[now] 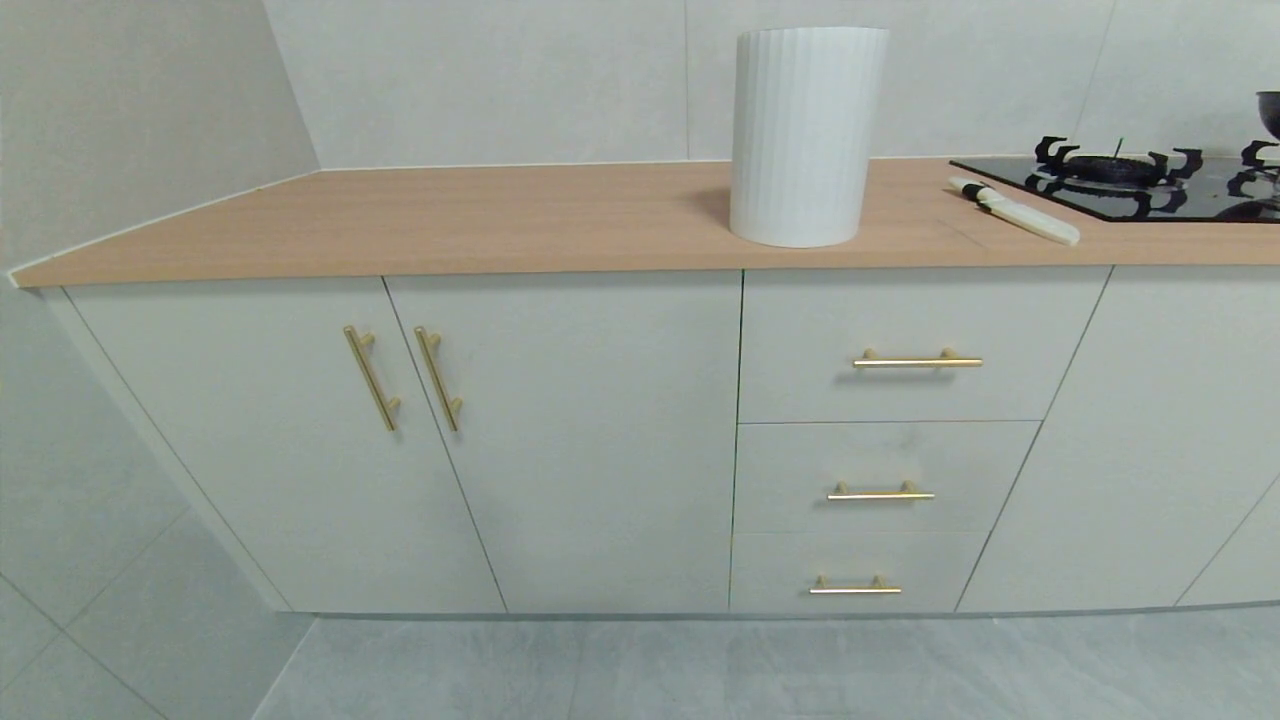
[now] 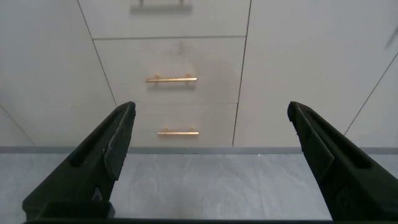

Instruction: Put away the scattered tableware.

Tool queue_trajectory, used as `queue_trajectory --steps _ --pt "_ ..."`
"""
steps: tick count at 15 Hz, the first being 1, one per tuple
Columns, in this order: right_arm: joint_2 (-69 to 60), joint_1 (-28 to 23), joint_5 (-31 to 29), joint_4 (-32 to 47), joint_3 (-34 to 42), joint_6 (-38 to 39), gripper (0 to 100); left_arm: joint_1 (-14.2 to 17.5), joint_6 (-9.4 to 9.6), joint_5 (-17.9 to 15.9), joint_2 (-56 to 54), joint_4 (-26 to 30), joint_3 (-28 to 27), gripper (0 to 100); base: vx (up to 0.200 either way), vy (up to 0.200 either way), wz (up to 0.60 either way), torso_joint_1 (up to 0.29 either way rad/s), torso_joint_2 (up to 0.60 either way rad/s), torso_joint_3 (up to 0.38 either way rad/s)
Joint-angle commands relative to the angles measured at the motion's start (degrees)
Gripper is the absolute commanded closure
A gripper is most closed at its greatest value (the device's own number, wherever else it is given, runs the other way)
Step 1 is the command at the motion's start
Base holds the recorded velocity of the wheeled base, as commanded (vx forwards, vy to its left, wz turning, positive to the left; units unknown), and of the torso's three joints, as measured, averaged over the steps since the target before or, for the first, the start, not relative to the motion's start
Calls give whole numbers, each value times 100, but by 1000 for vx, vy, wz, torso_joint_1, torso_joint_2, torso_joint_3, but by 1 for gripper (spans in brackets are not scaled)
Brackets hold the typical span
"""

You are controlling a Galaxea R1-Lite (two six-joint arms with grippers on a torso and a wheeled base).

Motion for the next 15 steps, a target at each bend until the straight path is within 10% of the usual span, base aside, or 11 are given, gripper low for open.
queue_trajectory --steps 1,15 --pt "11 4 11 33 9 -13 0 0 0 10 9 0 1 0 0 0 0 0 0 0" --pt "2 4 -59 24 18 206 0 0 0 1 9 0 1 0 0 0 0 0 0 0"
